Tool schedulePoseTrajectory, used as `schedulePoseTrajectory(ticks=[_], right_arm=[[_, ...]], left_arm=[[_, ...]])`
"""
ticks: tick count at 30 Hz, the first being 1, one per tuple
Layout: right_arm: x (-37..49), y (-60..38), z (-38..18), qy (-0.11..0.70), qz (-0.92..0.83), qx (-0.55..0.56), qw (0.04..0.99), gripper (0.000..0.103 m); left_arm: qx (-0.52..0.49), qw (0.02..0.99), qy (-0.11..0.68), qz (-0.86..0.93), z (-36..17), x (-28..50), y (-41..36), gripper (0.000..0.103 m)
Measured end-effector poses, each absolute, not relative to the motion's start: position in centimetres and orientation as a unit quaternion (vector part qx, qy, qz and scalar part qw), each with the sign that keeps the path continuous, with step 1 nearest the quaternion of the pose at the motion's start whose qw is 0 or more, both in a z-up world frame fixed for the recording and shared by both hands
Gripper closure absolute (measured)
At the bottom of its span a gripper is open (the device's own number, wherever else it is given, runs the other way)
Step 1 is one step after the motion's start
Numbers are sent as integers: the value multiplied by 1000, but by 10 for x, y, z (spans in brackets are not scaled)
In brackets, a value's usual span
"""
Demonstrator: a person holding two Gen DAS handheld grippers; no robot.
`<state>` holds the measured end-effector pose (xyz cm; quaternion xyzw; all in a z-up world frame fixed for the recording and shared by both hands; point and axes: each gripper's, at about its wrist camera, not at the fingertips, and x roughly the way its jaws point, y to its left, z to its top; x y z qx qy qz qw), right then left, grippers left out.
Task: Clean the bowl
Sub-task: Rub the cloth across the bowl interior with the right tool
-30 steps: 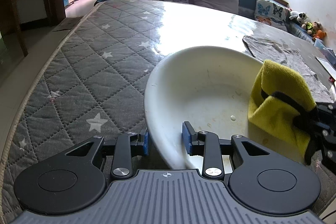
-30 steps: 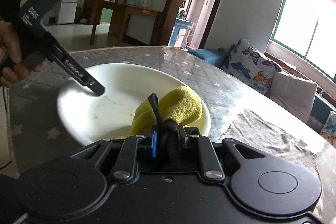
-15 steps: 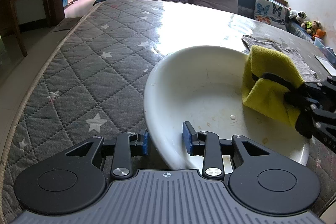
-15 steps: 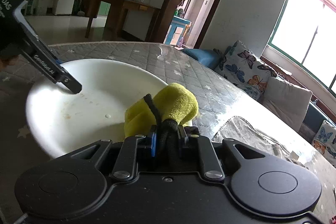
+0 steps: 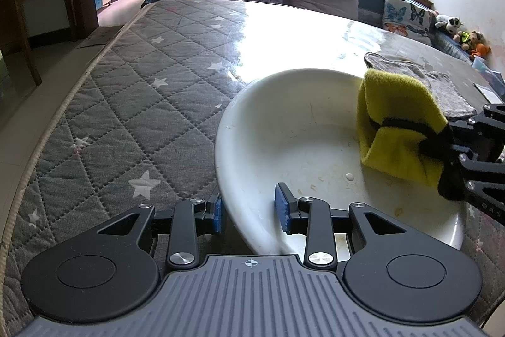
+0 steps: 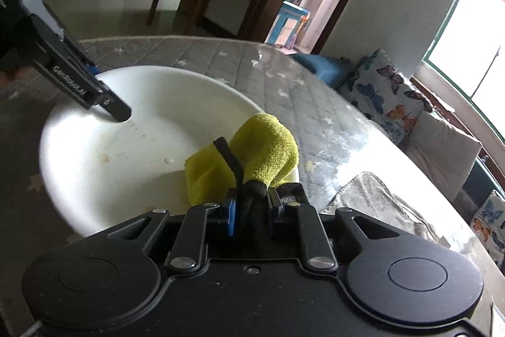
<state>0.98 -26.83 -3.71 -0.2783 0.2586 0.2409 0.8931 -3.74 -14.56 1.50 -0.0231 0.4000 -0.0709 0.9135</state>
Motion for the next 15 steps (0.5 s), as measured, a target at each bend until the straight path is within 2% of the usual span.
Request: schedulePoseTrajectory(ticks=[15], right_arm=[[-5, -260, -28, 307, 288, -257, 870, 83]], left_arm=[[-23, 913, 400, -72, 16, -40, -149, 69]])
